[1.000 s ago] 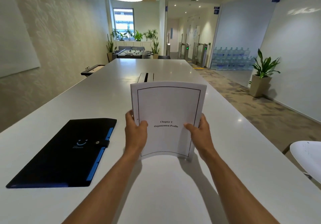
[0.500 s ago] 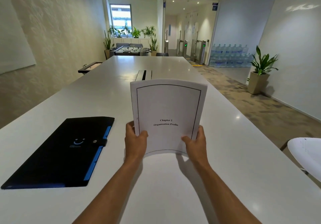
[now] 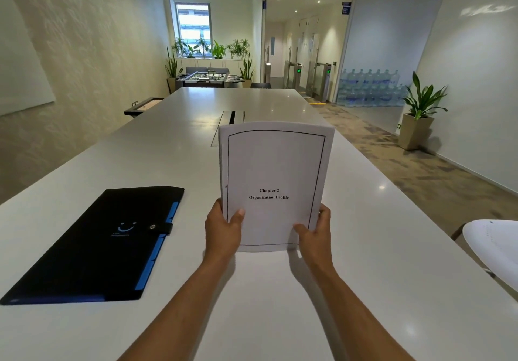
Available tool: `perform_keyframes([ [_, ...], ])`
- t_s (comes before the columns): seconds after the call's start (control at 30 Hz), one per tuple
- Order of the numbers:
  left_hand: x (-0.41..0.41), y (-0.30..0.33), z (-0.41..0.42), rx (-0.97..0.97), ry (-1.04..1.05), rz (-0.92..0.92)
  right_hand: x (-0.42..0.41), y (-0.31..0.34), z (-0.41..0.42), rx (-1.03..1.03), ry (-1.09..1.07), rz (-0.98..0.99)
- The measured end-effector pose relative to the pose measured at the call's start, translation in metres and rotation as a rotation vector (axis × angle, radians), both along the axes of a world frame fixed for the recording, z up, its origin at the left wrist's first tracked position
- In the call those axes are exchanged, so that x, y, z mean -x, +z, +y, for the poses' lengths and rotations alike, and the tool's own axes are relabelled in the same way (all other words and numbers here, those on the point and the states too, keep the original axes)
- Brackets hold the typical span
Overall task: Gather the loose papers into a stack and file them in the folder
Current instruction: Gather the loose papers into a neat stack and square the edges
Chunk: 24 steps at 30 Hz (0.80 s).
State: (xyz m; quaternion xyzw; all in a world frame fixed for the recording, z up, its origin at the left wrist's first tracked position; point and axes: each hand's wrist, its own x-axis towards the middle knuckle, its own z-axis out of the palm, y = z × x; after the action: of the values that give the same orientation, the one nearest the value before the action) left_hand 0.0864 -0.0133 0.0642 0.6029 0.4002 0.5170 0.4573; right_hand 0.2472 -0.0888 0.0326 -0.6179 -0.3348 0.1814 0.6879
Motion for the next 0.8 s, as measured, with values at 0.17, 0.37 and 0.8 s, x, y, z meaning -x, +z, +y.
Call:
perform_keyframes([
  [0.17,-0.005,-0.002,-0.003,0.046,-0.015,-0.07,0.012,-0.014,-0.005,-0.104,-0.168,0.409],
  [0.37,-0.017,0.006,-0.006,0.183,0.005,-0.308,0.015,-0.016,-0.003,-0.233,-0.157,0.833],
  [0.8,-0.034,-0.011,-0.024,0.393,-0.127,-0.475,0.011,0.011,-0.009,-0.302,0.016,0.639],
])
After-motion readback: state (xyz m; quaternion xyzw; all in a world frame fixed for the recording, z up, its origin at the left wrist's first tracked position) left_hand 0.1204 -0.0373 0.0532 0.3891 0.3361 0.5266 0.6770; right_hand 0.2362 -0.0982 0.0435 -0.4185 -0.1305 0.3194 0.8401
